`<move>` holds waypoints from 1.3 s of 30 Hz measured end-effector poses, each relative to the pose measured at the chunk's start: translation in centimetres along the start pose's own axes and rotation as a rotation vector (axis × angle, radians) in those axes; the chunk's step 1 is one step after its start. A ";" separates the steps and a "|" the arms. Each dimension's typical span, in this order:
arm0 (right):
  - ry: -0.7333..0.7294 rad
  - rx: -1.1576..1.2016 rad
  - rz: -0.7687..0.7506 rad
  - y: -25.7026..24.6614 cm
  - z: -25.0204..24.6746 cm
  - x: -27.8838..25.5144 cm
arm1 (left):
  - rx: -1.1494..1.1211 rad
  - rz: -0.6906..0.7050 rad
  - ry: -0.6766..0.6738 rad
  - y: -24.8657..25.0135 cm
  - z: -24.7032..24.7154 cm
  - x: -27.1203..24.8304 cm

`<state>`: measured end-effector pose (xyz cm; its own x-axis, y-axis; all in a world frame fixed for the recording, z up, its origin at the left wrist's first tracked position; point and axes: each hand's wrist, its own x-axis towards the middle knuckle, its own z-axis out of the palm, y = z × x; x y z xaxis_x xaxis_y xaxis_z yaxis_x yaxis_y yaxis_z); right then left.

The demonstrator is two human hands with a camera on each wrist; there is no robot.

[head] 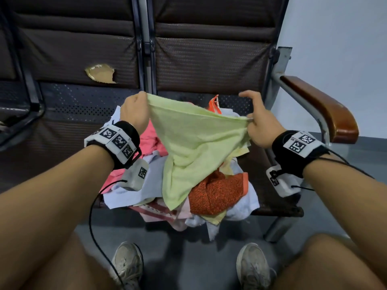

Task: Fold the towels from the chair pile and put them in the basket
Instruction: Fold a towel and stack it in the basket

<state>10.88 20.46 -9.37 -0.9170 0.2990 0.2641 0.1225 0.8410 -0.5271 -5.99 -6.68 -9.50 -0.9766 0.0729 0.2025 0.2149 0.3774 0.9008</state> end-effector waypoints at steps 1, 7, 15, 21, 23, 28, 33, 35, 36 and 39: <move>-0.010 0.021 0.025 -0.4 -0.8 0.4 | -0.036 -0.001 -0.029 0.9 -0.3 0.0; -0.024 -0.004 0.003 -3.4 -6.3 2.2 | -0.384 0.047 -0.312 6.0 -2.5 0.3; -0.058 0.019 -0.099 -6.2 -12.2 2.3 | -0.178 0.182 -0.354 8.7 -6.3 2.5; -0.198 0.043 -0.022 -7.5 -14.3 1.4 | -0.289 0.192 -0.268 10.2 -6.3 2.0; -0.217 0.163 0.064 -7.6 -14.2 1.2 | -0.290 0.184 -0.199 10.6 -5.8 2.0; -0.147 0.617 0.384 -9.1 -12.8 1.9 | -0.382 0.055 -0.043 11.6 -3.8 2.1; -0.109 0.790 0.481 -11.8 -11.4 2.1 | -0.555 -0.049 -0.139 14.6 -1.0 -0.2; -0.124 0.866 0.473 -13.1 -10.8 2.1 | -0.616 -0.016 -0.279 15.9 0.3 -2.6; -0.150 0.912 0.458 -13.7 -10.5 2.0 | -0.608 0.023 -0.340 16.3 0.9 -3.7; -0.296 0.929 0.390 -14.9 -10.1 1.5 | -0.441 0.181 -0.517 16.7 1.9 -6.4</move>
<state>11.51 12.93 7.06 -0.9482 0.2475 -0.1993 0.2046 -0.0043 -0.9788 3.84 0.91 3.50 -0.7816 0.5697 0.2541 0.2522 -0.0839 0.9640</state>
